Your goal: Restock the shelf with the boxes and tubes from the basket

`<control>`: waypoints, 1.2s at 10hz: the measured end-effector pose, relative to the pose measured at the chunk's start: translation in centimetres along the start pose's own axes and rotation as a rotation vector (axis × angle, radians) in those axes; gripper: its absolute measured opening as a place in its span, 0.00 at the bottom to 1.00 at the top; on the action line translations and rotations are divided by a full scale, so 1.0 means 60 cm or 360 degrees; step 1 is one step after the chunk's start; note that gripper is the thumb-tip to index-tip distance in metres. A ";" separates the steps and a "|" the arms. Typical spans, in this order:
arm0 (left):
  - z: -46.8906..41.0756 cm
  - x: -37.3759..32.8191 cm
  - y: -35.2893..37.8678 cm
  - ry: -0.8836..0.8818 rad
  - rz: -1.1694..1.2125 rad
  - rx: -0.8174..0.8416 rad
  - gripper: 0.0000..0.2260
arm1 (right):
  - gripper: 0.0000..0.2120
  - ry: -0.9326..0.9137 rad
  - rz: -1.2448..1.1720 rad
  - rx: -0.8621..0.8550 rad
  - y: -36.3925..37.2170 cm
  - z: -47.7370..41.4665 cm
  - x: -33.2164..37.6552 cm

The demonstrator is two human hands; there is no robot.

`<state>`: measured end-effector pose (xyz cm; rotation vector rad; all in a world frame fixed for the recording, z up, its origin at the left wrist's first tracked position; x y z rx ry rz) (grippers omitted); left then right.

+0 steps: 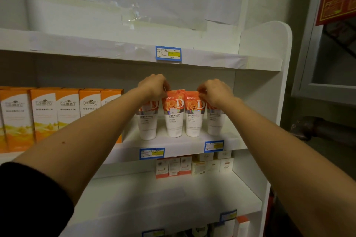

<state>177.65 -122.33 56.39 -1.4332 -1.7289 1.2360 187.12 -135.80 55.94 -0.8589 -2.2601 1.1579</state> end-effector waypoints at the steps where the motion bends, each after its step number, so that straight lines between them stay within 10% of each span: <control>1: 0.002 -0.005 0.001 0.0022 0.0020 -0.0045 0.14 | 0.12 0.0074 -0.0100 -0.0060 0.001 -0.005 -0.002; 9: 0.004 0.002 0.014 0.0039 -0.0133 -0.0118 0.16 | 0.14 0.0043 -0.0375 -0.0050 0.013 0.002 -0.012; 12: 0.100 0.006 -0.002 0.0232 -0.0269 -0.0575 0.20 | 0.21 -0.0286 -0.0534 -0.0280 -0.024 0.084 -0.005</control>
Point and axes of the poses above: each hand's wrist, its own z-axis away from the middle knuckle, its own y-axis out of the palm, x = y × z, the point moved 6 cm from there along -z, towards the middle knuckle, and after that the axes turned 6 degrees about -z, right-handed, at the moved point
